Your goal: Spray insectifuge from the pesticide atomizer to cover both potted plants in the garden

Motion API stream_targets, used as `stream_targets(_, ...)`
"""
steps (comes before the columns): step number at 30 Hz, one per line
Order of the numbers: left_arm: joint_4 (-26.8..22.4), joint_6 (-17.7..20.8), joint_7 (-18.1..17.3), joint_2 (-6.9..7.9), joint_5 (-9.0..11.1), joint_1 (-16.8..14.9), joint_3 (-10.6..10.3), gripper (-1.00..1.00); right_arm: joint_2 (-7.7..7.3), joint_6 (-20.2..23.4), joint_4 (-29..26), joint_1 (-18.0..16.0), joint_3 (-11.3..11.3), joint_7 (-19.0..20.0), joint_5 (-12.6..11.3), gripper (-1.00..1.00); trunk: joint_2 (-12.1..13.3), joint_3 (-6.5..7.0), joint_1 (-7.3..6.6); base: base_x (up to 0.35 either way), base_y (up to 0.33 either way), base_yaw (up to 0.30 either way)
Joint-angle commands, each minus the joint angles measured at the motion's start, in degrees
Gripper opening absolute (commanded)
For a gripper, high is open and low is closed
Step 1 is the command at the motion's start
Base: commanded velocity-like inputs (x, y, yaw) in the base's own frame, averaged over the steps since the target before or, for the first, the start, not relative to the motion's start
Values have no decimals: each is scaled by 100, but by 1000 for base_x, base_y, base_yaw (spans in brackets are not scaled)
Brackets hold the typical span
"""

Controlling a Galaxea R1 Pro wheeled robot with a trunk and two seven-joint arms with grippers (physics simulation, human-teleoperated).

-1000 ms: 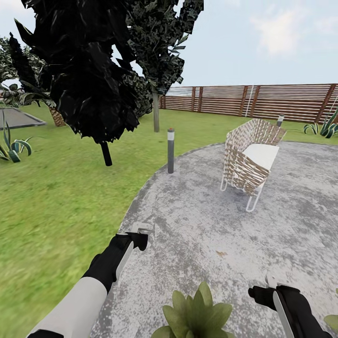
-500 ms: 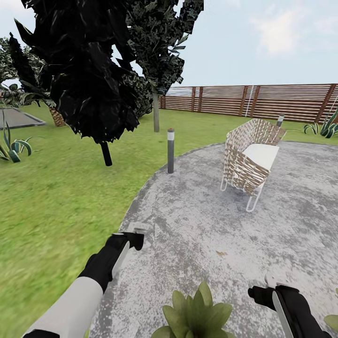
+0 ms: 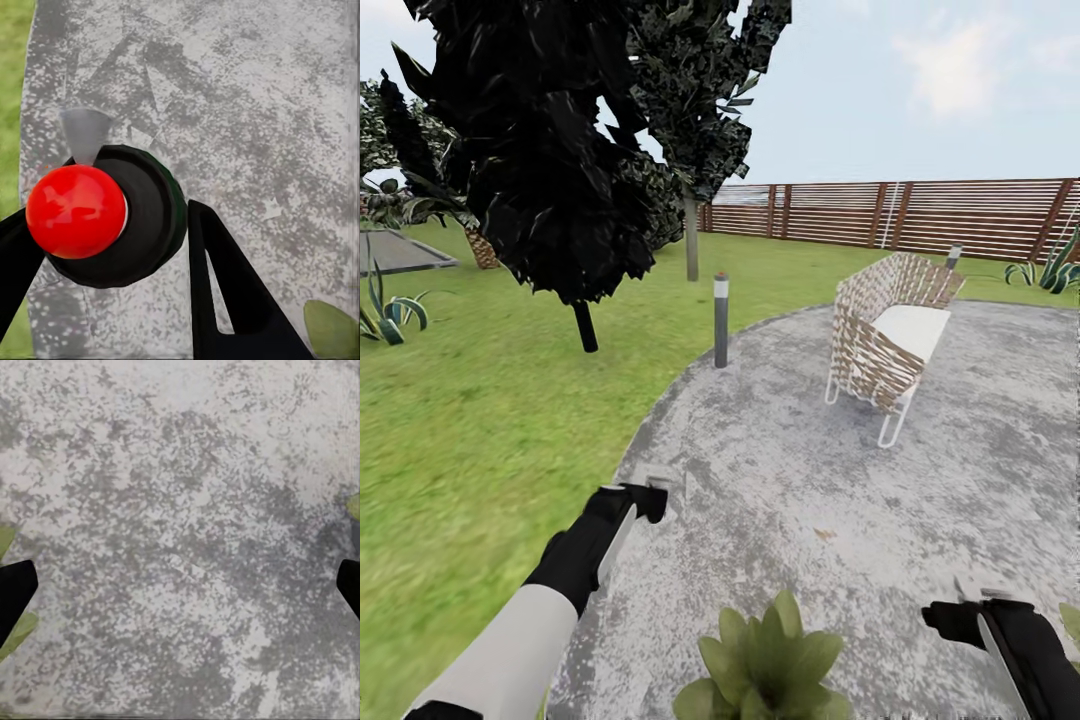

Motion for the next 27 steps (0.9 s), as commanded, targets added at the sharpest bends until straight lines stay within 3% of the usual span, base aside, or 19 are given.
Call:
stream_targets(1, -18, 112, -23, 30, -13, -9, -110, -100, -16, 22, -8, -14, 0, 317, 52, 100, -3, -5, -3, -246, -197, 0)
stream_targets(4, -30, 207, -181, 162, -15, -21, -478, -100, -39, 22, -87, -93, 9, 887, 64, 100, -3, -5, -3, -253, -204, 0)
stream_targets(7, -34, 238, -496, 391, -16, -27, -926, -100, -46, 22, -207, -322, 12, 1308, 68, 100, -3, -5, -3, -250, -208, 0)
stream_targets(9, -36, 245, -909, 631, -16, -35, -1223, -100, -45, 21, -245, -537, 13, 1614, 69, 100, -3, -5, -3, -237, -200, 0)
stream_targets(14, -39, 228, -1990, 1055, -97, -70, -1426, -100, -44, 21, -265, -928, 31, 2059, 65, 100, -3, -5, -3, -210, -170, 0)
stream_targets(16, -42, 210, -2506, 1208, -256, -98, -1452, -100, -44, 21, -263, -1071, 71, 2186, 63, 100, -3, -5, -3, -157, -112, 0)
stream_targets(18, -44, 122, -3180, 1329, -608, -136, -1468, -100, -38, 21, -261, -1168, 201, 2313, 62, 100, -3, -5, -3, -115, -54, 0)
stream_targets(19, -44, 92, -3327, 1347, -704, -142, -1470, -100, -38, 21, -261, -1184, 236, 2338, 62, 100, -3, -5, -3, -79, -34, 0)
stream_targets(21, -44, -49, -3854, 1393, -1130, -157, -1475, -100, -31, 21, -265, -1219, 357, 2486, 63, 100, -3, -5, -3, -41, -18, 0)
stream_targets(25, -44, -187, -4455, 1405, -1767, -166, -1474, -100, -27, 21, -279, -1238, 531, 2942, 68, 100, -3, -5, -3, -16, -7, 0)
stream_targets(27, -44, -212, -4657, 1401, -1990, -169, -1472, -100, -27, 21, -305, -1241, 650, 3145, 69, 100, -3, -5, -3, -6, -2, 0)
